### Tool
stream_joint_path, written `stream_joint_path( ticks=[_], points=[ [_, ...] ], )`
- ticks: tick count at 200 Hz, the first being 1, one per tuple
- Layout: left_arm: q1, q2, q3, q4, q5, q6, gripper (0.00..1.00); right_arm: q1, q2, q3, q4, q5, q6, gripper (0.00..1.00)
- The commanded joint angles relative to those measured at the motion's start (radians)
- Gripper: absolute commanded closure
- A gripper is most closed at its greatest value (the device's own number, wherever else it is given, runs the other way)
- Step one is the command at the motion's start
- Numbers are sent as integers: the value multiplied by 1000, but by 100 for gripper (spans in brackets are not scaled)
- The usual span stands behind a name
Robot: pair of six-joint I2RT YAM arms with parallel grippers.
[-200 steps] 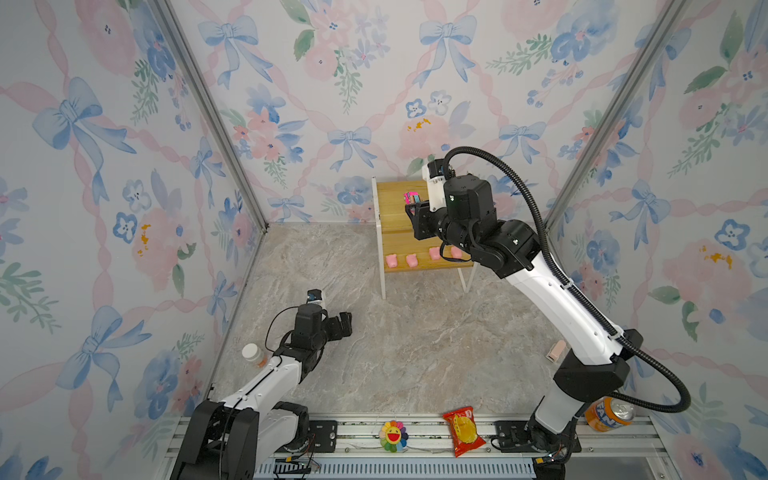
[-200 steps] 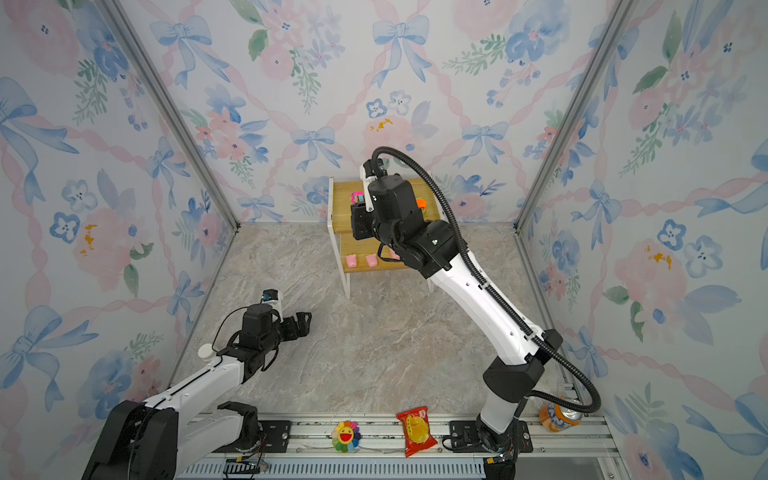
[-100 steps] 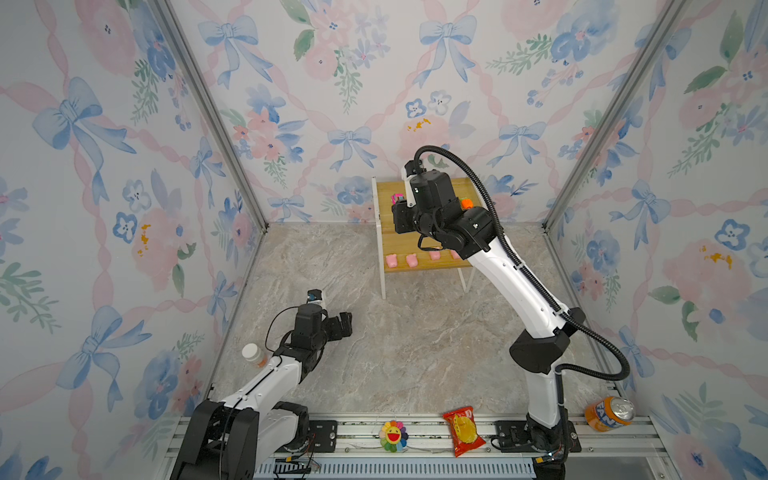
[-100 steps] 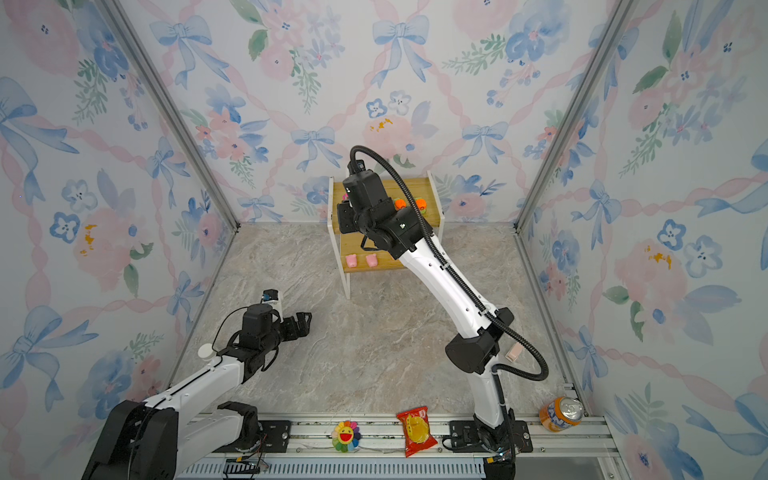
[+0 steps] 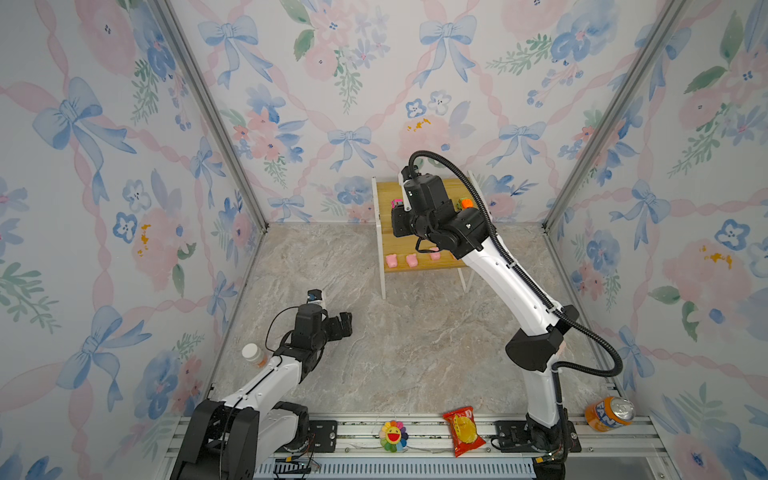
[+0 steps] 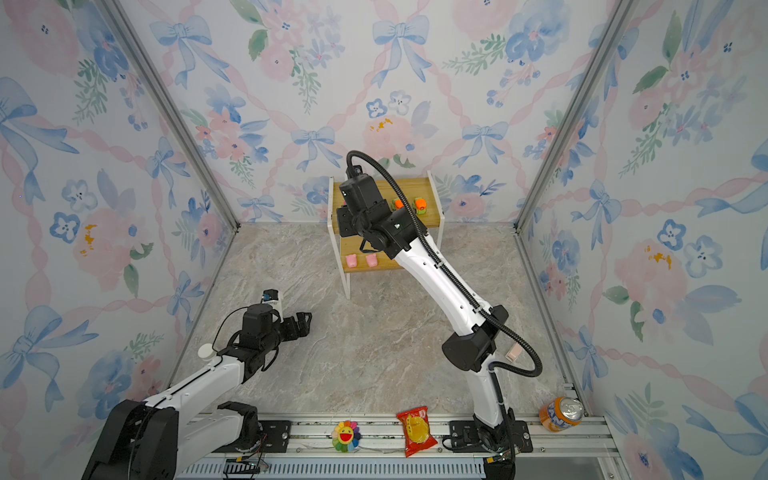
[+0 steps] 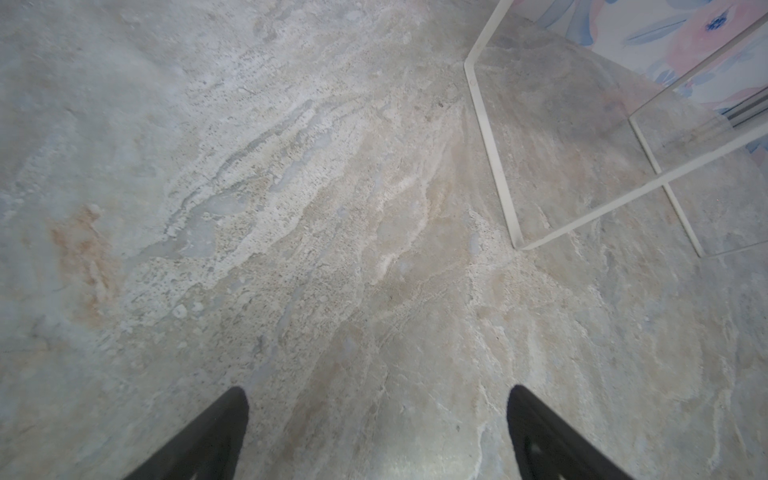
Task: Place and organize the plastic toys onto the shelf
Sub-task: 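Lower the pink-and-teal truck onto the top shelf beside the pink-and-green truck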
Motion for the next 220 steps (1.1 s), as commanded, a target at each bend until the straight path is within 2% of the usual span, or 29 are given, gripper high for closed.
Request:
stream_joint_path(
  ticks=[1,69,220],
  points=[
    [8,12,-14,15,11,6,2,-2,19,29,-29,19,3,75],
    [8,9,-16,15,11,6,2,3,24,29,-29,43,-11,71],
    [8,-2,-20,15,11,6,2,19,37,34,-4,63,-13,71]
  ],
)
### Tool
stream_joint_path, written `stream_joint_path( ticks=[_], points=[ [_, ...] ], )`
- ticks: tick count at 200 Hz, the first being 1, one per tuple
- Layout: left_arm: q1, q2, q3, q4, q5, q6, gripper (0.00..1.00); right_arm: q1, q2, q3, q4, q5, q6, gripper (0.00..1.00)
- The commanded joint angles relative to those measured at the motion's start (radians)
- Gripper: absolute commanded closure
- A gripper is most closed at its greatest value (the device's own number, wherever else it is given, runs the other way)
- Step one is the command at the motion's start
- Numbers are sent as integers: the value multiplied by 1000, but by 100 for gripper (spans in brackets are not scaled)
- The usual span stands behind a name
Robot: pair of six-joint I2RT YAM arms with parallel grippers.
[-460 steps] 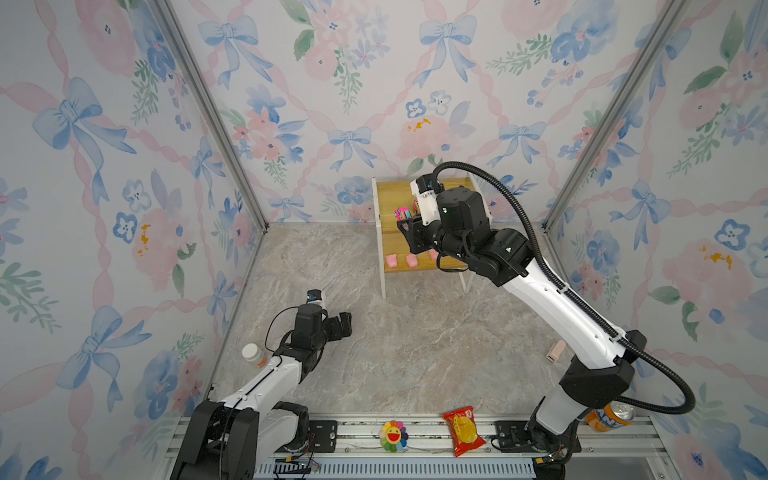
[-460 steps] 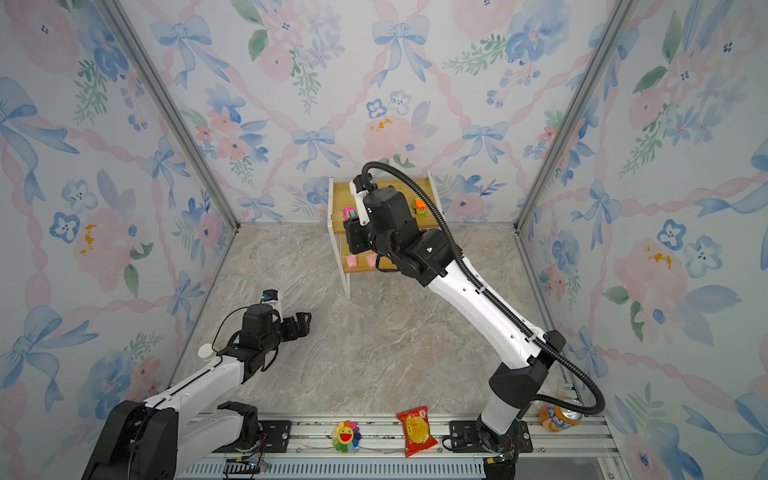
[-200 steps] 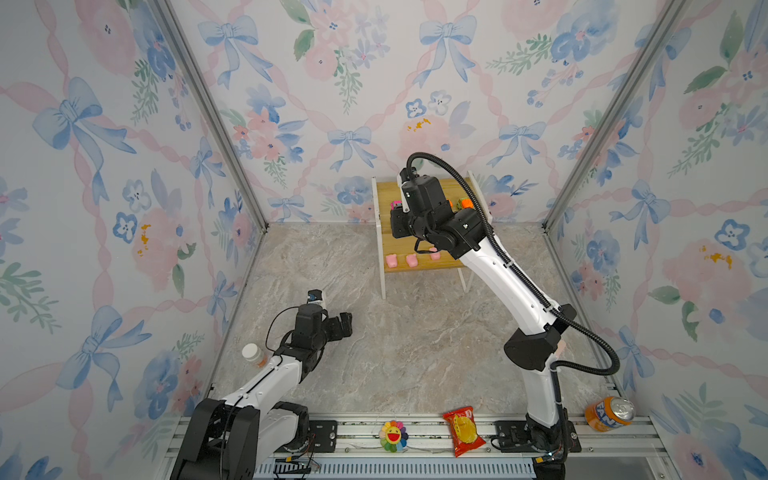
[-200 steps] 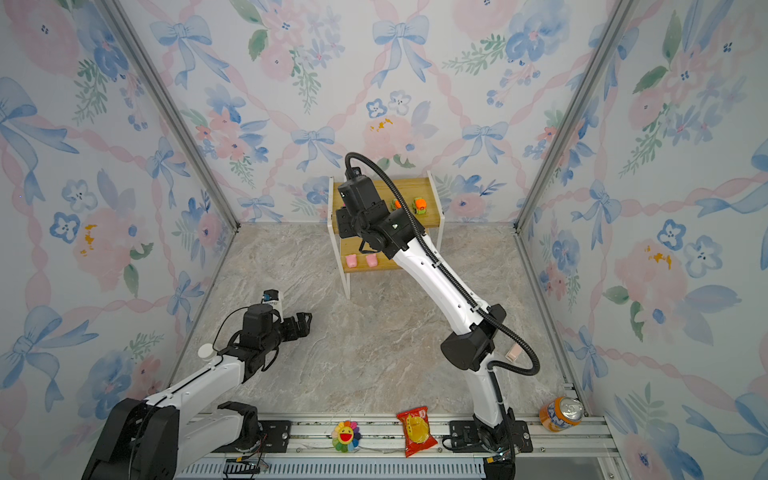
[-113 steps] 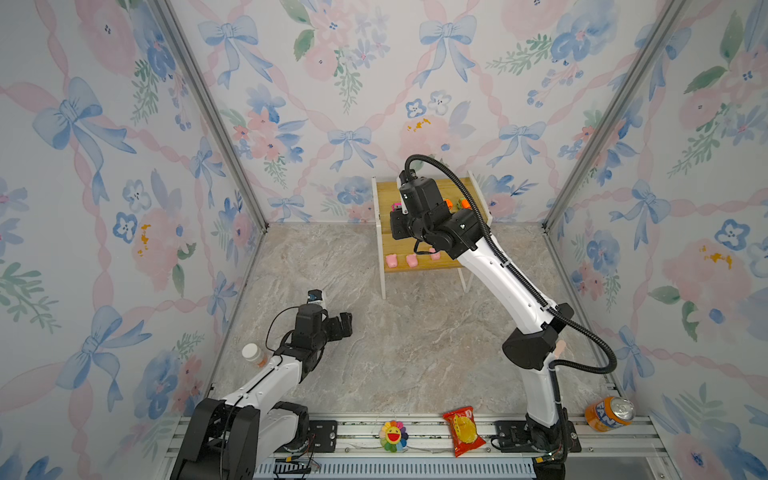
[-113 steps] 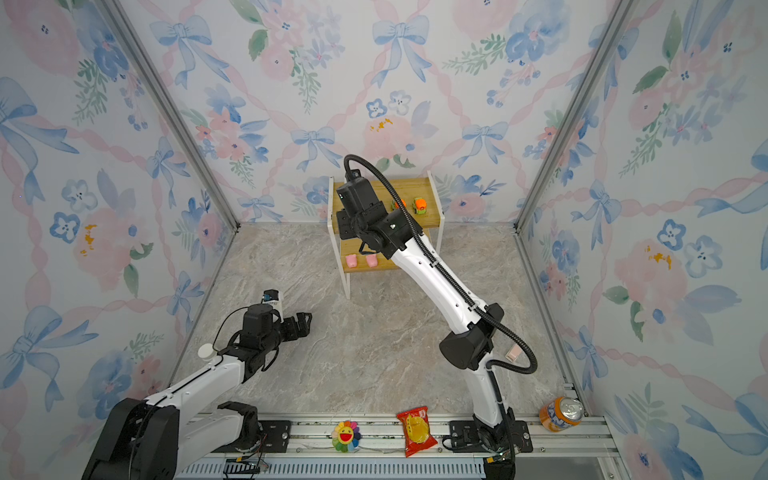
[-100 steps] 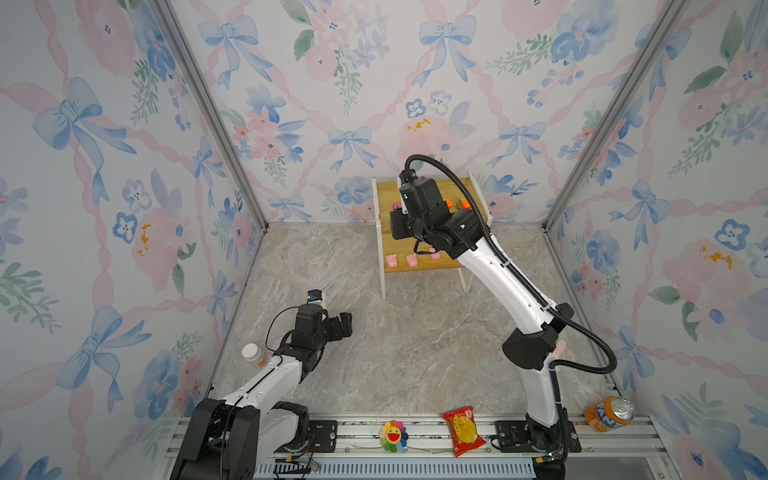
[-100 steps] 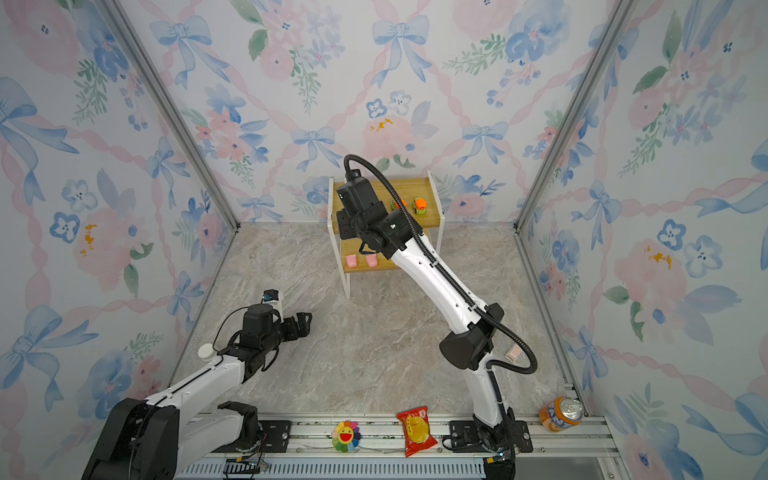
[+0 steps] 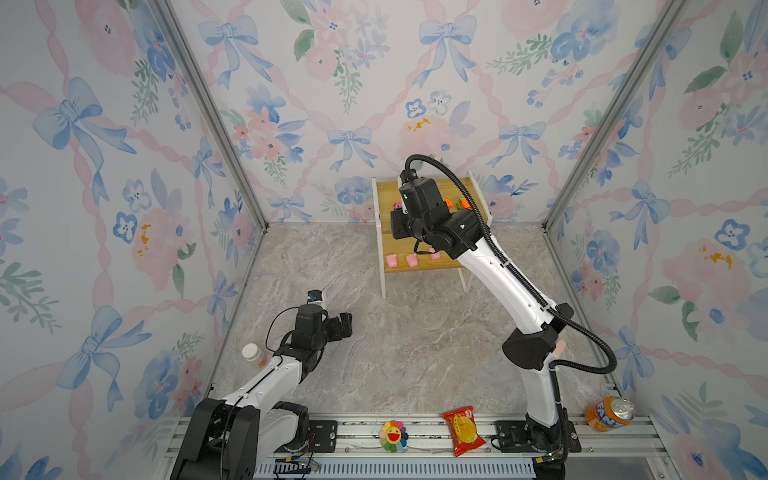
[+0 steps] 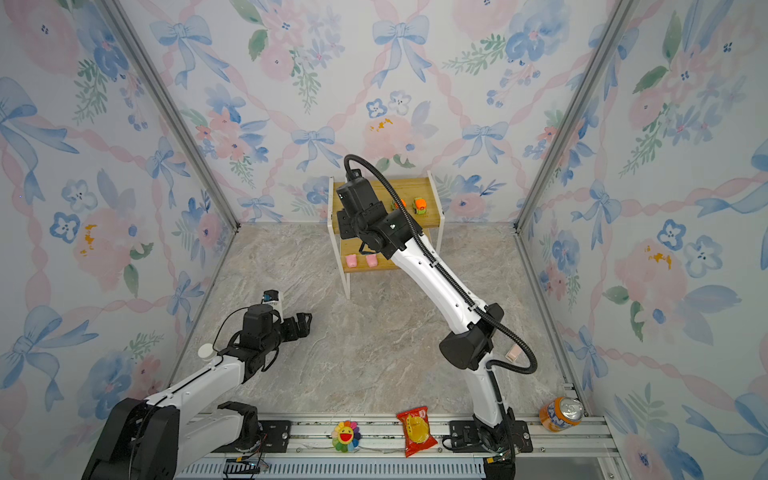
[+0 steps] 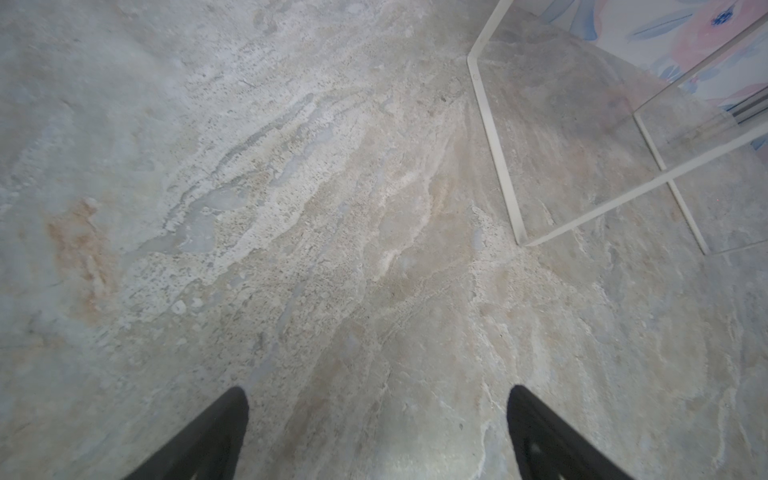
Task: Place and organize the plastic toys onto the shelf
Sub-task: 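Lower the pink-and-teal truck onto the top shelf beside the pink-and-green truck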
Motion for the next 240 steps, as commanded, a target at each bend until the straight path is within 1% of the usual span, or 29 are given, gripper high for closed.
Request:
stream_joint_path(
  ticks=[1,146,192,240],
  points=[
    [9,-6,-16,10,12,5,2,10,18,35,14,15,-11,71],
    [7,-12,-19,10,8,6,2,18,37,11,74,11,-8,70],
    [8,-11,-19,9,7,4,2,39,43,-12,109,77,-13,70],
    [9,-10,-18,10,7,4,2,42,33,-32,113,115,-7,69]
  ],
)
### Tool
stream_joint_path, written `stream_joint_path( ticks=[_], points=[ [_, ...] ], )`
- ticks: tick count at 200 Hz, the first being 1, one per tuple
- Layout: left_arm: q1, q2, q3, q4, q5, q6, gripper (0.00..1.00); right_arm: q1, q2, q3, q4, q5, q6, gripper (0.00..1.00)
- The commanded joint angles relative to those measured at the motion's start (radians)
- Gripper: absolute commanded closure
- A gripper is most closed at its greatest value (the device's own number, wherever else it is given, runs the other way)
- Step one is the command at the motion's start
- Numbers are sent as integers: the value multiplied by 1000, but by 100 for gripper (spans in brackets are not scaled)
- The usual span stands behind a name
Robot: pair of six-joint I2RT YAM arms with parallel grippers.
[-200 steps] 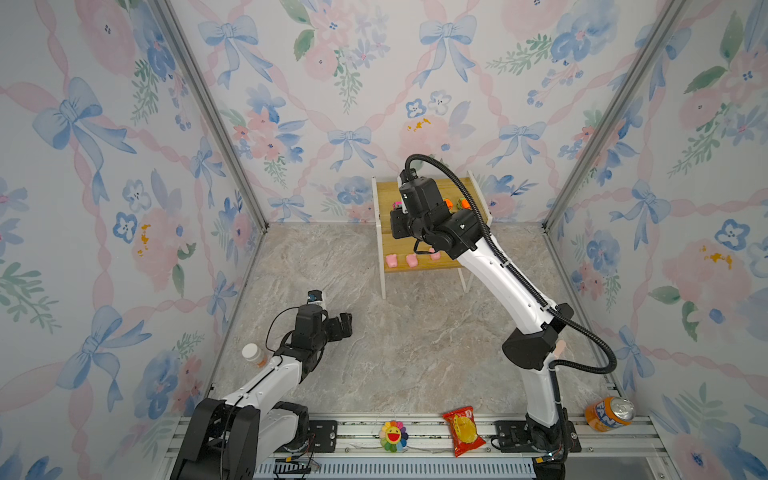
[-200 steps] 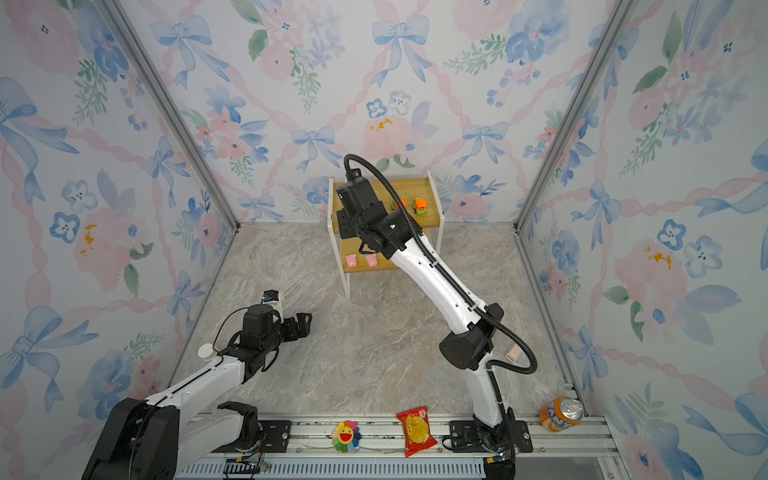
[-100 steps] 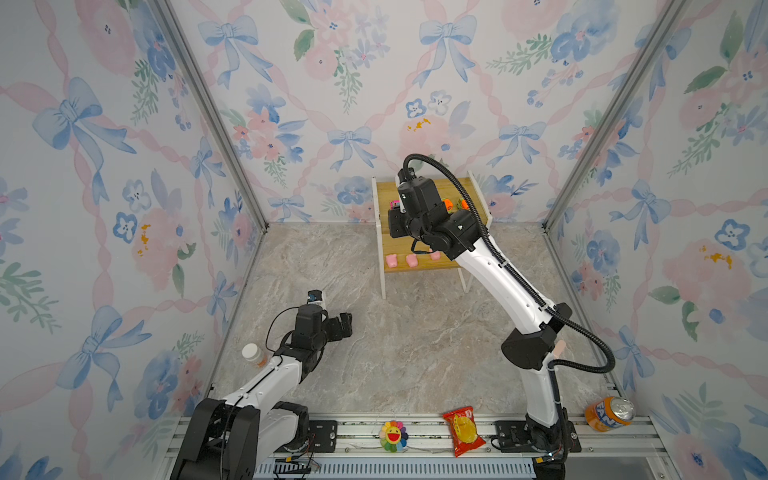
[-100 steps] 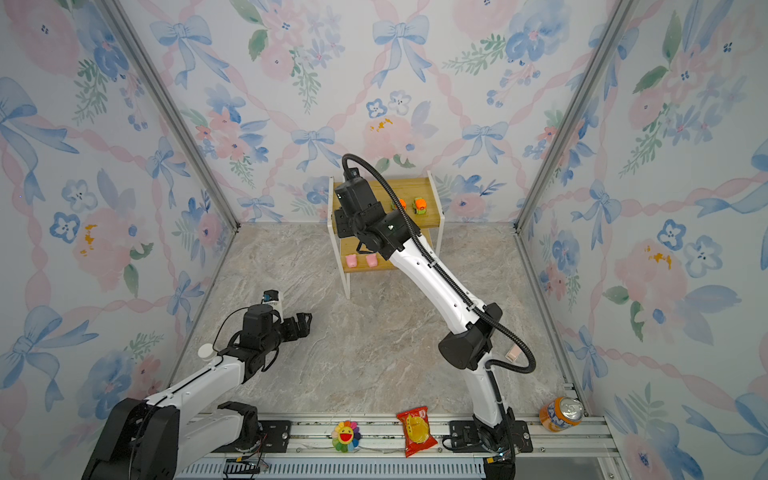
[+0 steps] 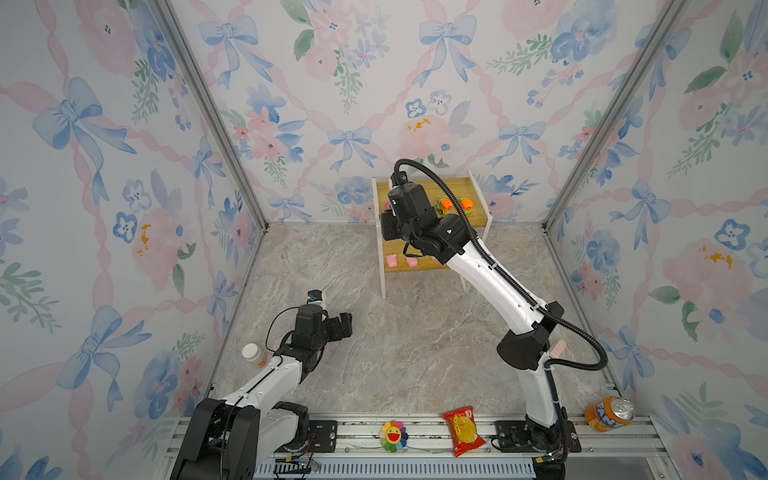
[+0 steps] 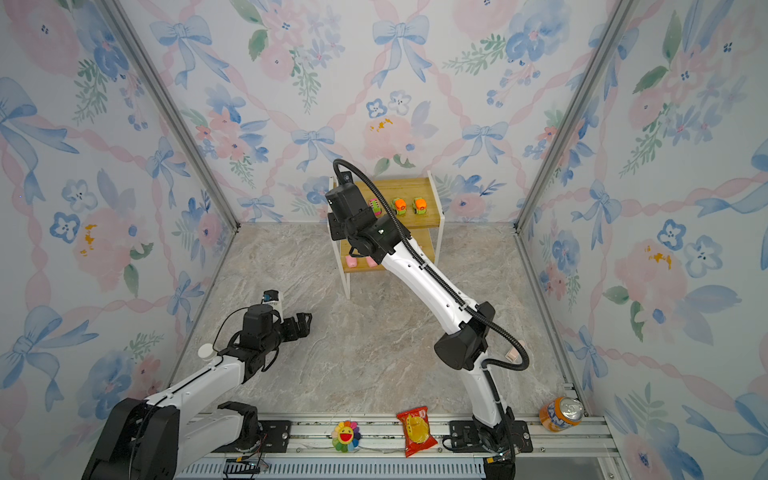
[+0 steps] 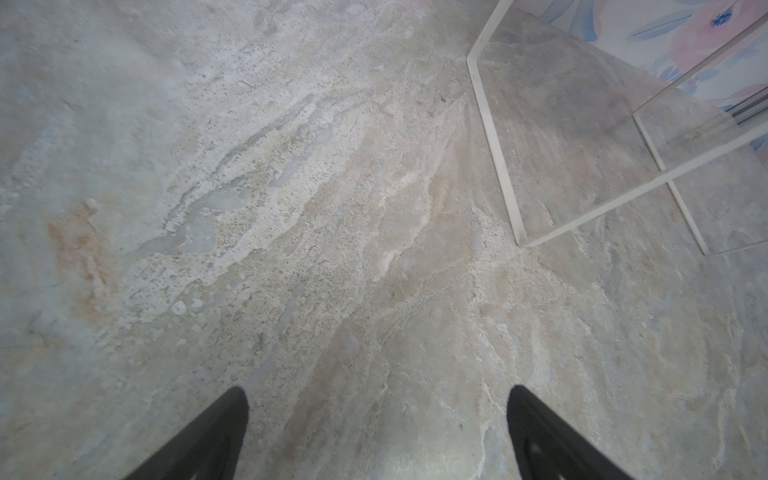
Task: Place and organize the plastic toys onto the shelf
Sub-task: 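Lower the pink-and-teal truck onto the top shelf beside the pink-and-green truck, then open the right gripper to release the pink-and-teal truck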
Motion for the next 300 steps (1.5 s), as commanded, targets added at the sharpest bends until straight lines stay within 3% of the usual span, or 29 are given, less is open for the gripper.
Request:
stream_joint_path(
  ticks=[1,87,181,260,300],
  points=[
    [8,-10,-18,8,7,4,2,5,-1,-17,20,45,-5,69],
    [8,-10,-16,8,9,4,2,5,-15,-35,29,50,-13,68],
    [10,-7,-15,7,10,4,2,11,-57,-80,54,24,-27,55],
    [8,-6,-15,7,11,5,2,29,-170,-206,88,24,-33,49],
    [9,-2,-15,7,8,5,2,42,-259,-272,56,-36,-28,46]
  ],
)
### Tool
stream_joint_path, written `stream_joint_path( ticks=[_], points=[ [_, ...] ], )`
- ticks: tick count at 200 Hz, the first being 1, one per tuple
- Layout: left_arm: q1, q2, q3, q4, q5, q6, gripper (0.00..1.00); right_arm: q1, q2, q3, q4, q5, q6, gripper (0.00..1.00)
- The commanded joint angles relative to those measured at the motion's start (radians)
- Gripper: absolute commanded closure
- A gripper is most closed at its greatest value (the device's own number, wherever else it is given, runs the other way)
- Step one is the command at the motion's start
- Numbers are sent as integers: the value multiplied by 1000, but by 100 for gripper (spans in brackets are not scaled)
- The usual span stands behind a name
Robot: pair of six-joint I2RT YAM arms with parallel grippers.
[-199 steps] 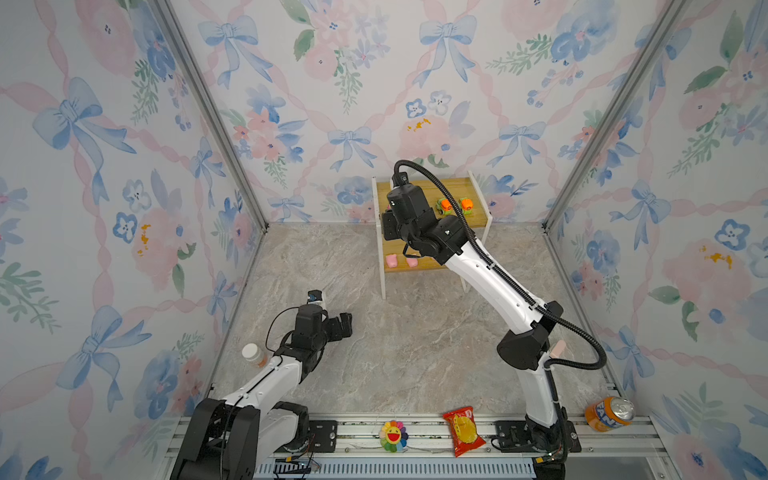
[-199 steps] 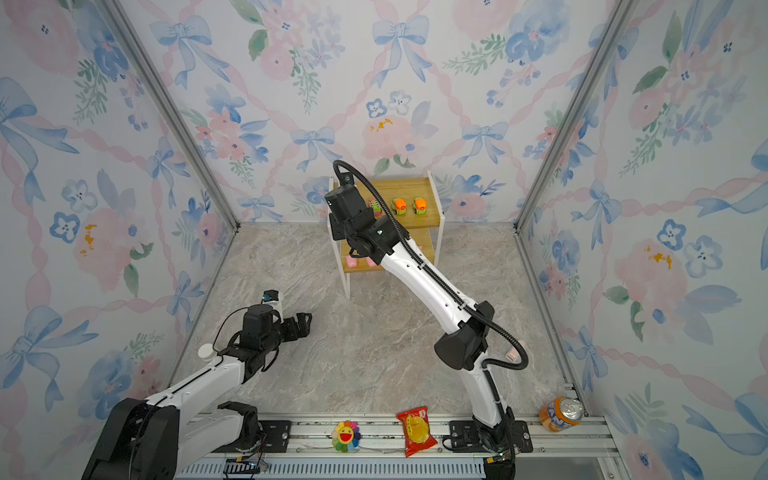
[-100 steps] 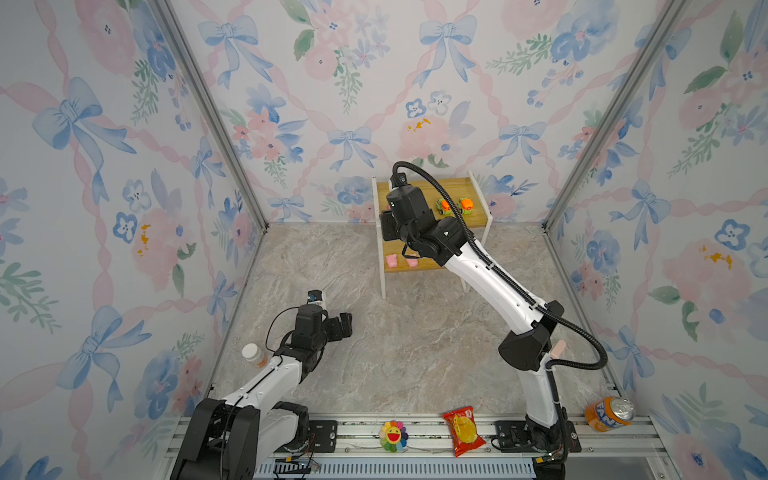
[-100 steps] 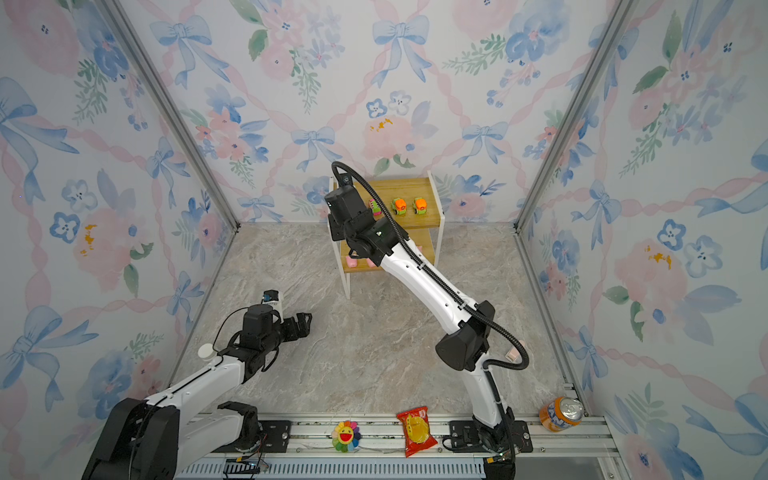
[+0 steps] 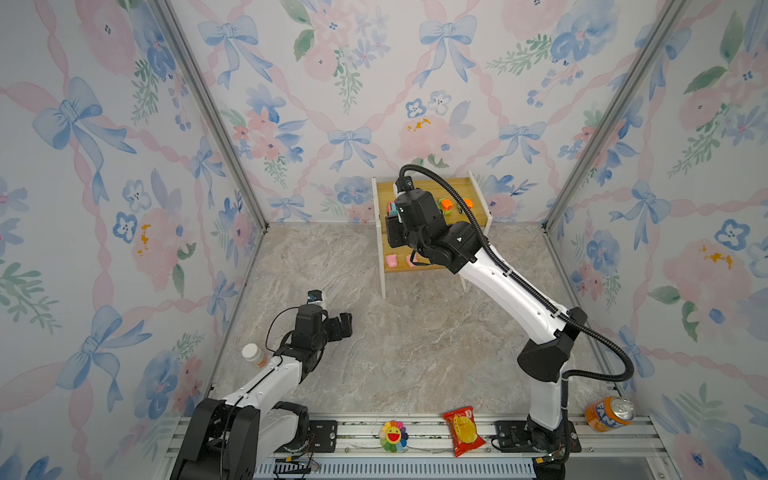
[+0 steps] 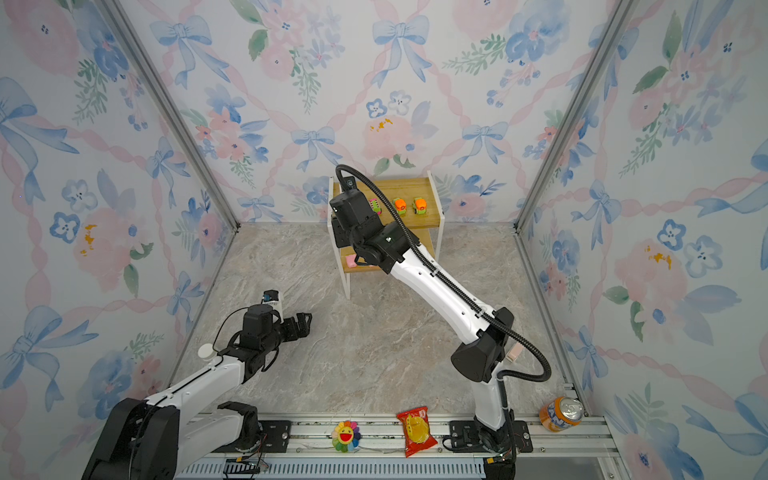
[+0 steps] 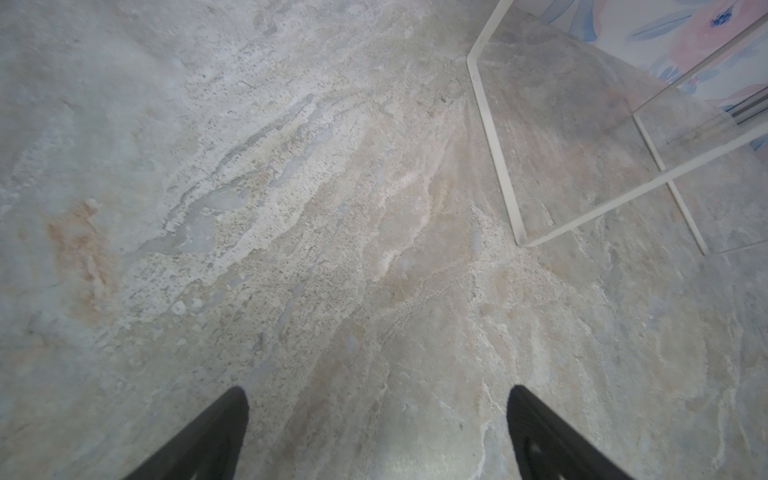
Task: Place and organize the plastic toys onto the shelf
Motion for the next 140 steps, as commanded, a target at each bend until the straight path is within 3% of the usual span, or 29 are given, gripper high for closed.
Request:
stream_joint_path(
  ticks=[1,37,69,97,121,140],
  points=[
    [10,-3,-15,6,7,5,2,16,-86,-35,-16,-40,-5,46],
    [9,-4,-14,7,4,5,2,14,-260,-187,-75,-55,-15,43],
    [9,8,-7,7,9,4,2,-98,-596,-565,62,-31,-101,35],
    [8,13,12,7,1,-1,2,-395,-904,-993,318,-47,-241,32],
    [9,7,44,15,-52,20,2,-697,-1057,-1286,480,-212,-274,29],
    [11,15,90,27,-133,64,2,-836,-1093,-1470,623,-332,-247,29]
  ],
)
